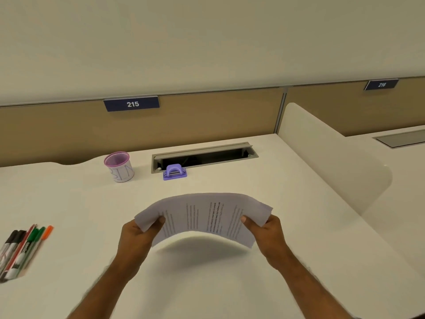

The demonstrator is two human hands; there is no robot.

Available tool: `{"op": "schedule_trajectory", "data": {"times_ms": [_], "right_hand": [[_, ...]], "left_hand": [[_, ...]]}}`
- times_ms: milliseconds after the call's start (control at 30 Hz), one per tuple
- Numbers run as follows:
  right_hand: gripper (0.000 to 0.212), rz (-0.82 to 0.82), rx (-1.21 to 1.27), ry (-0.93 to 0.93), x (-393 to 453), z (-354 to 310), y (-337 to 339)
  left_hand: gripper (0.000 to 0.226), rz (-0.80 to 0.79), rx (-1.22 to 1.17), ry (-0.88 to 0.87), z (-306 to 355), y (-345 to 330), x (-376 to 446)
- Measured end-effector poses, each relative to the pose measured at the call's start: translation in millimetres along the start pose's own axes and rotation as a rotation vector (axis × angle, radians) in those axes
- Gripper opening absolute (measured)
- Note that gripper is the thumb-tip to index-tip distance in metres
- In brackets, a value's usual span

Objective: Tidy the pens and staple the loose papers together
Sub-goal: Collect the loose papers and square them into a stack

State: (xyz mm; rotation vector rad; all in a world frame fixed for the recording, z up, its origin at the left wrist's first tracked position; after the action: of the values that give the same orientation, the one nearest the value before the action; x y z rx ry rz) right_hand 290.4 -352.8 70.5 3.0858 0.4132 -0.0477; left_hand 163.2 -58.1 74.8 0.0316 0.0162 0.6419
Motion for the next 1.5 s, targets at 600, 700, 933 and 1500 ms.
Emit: {"op": "schedule_trajectory", "data": {"times_ms": [600, 700, 933, 1500], "right_hand": [[0.021, -0.045, -0.108, -0.035, -6, 35, -5], [0.023, -0.043, -0.138, -0.042, -7, 39, -7], [0.02, -0.037, -0.182, -0.037, -7, 49, -6], [0.023, 0.106, -0.149, -0.019, -10, 36, 17]], "left_hand": [[0.022, 0.018, 0.079, 0.083, -31, -8, -22], [0.014, 0.047, 0.08, 0.086, -29, -9, -26], [0.014, 0.038, 0.157, 0.054, -27, -16, -29], [0.008, 0.005, 0.021, 0.123, -12, -17, -28]]}}
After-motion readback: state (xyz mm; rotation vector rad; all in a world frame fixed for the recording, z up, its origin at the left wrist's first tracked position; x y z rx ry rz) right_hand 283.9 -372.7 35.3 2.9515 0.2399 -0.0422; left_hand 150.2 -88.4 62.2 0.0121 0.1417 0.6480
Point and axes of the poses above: each hand's wrist, its own x-axis towards the middle knuckle, its own y-axis out of the back of the hand, z = x × y, the point moved 6 cm from there along x, towards the middle knuckle, and after that the axes turned 3 degrees about -x, right-handed, at the moved point
